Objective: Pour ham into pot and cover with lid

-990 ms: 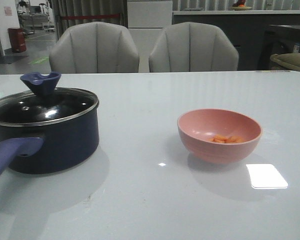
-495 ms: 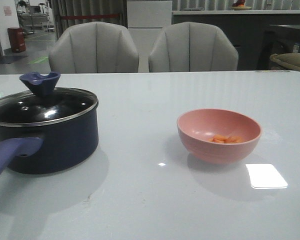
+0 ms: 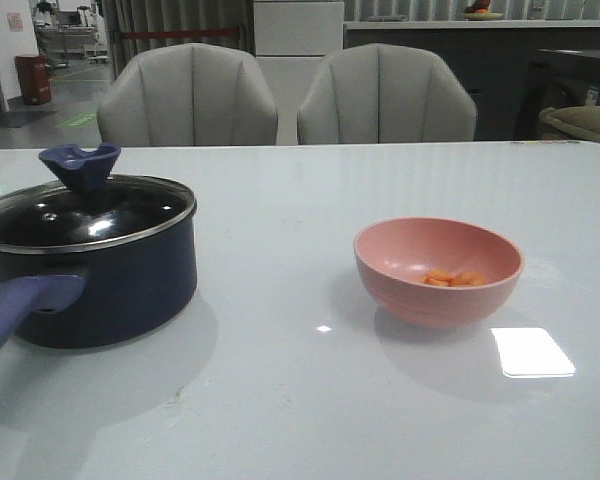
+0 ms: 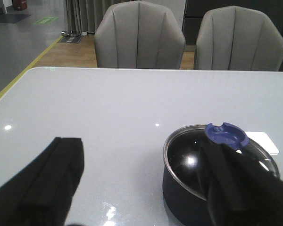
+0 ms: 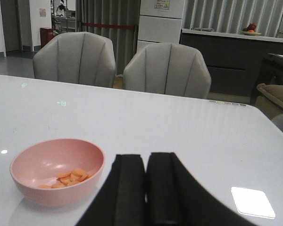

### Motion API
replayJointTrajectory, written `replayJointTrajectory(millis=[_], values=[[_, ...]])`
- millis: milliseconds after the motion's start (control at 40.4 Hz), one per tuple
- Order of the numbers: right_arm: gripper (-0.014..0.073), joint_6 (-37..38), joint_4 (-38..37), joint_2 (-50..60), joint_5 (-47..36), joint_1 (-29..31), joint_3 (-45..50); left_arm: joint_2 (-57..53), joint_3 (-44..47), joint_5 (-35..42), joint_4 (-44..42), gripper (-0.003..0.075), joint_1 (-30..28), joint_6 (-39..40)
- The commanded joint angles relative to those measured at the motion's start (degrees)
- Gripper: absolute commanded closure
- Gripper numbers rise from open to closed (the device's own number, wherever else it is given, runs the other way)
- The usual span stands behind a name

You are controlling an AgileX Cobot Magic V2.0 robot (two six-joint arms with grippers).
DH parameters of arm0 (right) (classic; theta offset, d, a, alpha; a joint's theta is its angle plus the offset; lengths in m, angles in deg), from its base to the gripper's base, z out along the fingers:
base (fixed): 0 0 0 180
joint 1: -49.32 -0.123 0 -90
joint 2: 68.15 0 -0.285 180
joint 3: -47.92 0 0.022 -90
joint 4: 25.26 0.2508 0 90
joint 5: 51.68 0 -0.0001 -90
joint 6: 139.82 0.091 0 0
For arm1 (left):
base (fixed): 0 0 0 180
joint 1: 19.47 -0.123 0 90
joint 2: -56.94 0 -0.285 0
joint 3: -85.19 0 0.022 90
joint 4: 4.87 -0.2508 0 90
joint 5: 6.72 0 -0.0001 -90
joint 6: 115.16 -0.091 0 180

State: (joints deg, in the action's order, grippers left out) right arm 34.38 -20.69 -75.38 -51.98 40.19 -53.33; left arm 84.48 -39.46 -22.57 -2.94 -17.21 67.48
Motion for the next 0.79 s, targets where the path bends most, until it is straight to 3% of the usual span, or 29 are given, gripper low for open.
replayJointTrajectory(millis=[0, 396, 767], values=[[0.0448, -0.2, -0.6, 1.1, -5.0, 0.4, -0.3, 0.9, -1.7, 3.5, 2.1, 0.0157, -0.1, 0.6], [0.0448, -0.2, -0.6, 1.1, -5.0, 0.4, -0.3, 18.3, -17.4, -13.4, 2.1, 0.0112, 0.2, 0.6], [0.0448, -0.2, -0.6, 1.1, -5.0, 0.4, -0.3, 45.9, -38.7, -27.1, 2.1, 0.0113, 7.6, 0.6]])
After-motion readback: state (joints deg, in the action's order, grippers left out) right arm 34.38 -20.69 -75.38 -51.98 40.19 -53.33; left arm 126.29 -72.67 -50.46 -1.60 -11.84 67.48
